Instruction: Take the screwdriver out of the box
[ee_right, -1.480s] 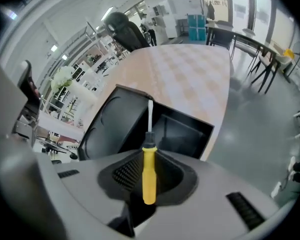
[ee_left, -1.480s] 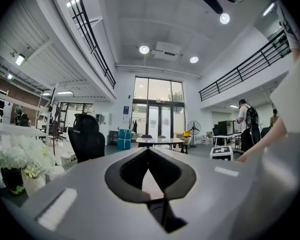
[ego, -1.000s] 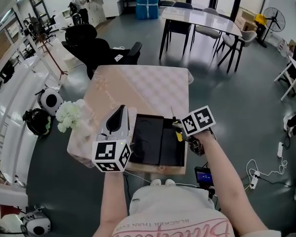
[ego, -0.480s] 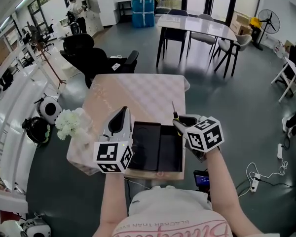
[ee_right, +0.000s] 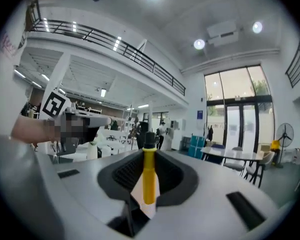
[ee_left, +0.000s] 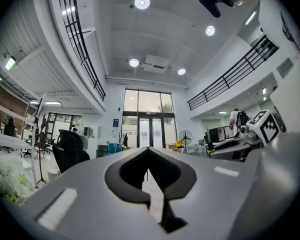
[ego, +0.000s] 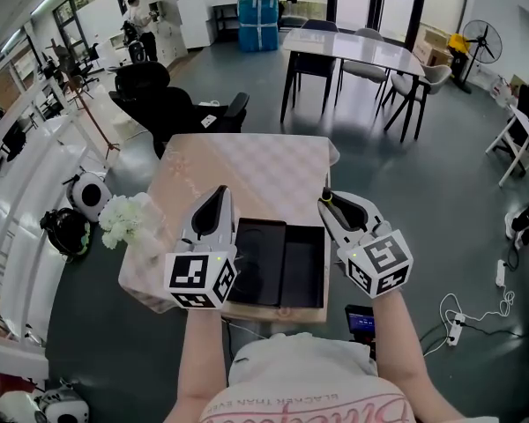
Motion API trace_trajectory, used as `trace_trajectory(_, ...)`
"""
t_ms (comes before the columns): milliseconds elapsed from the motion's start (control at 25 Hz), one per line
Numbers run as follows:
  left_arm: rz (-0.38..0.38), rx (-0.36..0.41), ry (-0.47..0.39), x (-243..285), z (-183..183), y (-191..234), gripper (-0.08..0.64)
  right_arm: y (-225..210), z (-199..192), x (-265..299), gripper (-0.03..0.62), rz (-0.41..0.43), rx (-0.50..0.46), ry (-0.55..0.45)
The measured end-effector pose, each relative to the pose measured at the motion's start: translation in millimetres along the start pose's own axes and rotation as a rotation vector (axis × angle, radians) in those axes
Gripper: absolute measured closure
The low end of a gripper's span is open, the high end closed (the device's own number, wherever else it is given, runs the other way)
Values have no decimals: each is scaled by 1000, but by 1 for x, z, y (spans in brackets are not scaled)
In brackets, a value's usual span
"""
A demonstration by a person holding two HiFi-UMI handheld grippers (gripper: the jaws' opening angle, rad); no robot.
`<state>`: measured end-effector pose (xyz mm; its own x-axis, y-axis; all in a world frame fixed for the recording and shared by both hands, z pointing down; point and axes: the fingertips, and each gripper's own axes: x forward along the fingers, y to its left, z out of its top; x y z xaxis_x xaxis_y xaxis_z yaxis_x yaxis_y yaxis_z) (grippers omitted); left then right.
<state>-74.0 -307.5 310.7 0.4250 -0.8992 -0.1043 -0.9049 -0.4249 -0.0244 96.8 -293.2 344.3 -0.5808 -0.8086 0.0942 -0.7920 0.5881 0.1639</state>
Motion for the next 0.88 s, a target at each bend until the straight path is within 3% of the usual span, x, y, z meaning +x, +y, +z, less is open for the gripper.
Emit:
trace_trajectory(120,4,8,-32,0,7,-2,552,-6,26,-14,515,-26,-51,-157)
trace_trajectory(240,4,30,-78,-2,16,-6,552,-11,40,-26,515,-62,-96,-227)
trace_trajectory(440,-4,49,-105,-4,32,-6,552,-25,64,-40,515,-162,-110,-247)
trace_trajectory(680,41,57,-152,-5,60,4,552,-60,80,-55,515,-334,-127,-160)
trace_trajectory(880,63,77,-198,-5,97,15,552,-67,110,-64,515,-367,-122,-172)
